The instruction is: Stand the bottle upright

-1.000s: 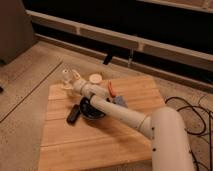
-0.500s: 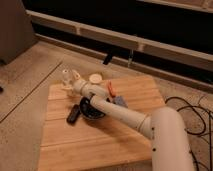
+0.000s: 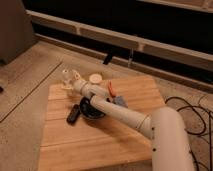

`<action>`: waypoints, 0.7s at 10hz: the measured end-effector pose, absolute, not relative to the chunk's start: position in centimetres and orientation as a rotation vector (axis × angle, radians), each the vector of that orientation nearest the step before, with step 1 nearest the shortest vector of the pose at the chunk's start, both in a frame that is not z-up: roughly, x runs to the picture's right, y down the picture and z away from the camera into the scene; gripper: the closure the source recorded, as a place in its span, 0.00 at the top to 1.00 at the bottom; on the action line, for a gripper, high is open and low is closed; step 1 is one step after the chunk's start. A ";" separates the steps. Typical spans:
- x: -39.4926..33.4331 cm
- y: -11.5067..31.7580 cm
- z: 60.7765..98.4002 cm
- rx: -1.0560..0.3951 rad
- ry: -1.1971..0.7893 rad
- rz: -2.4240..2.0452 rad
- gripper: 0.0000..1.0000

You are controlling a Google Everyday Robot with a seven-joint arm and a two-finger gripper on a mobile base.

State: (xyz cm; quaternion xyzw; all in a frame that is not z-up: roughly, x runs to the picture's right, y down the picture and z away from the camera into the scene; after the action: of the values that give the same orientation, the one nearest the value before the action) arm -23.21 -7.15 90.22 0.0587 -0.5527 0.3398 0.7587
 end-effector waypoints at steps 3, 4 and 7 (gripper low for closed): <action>-23.2 -7.1 90.2 0.128 -1.204 0.740 0.68; -23.2 -7.2 90.2 0.128 -1.204 0.740 0.72; -23.2 -7.2 90.2 0.128 -1.204 0.740 0.80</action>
State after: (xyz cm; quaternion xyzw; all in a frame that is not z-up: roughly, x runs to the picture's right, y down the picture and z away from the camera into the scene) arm -23.21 -7.16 90.21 0.0587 -0.5527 0.3398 0.7587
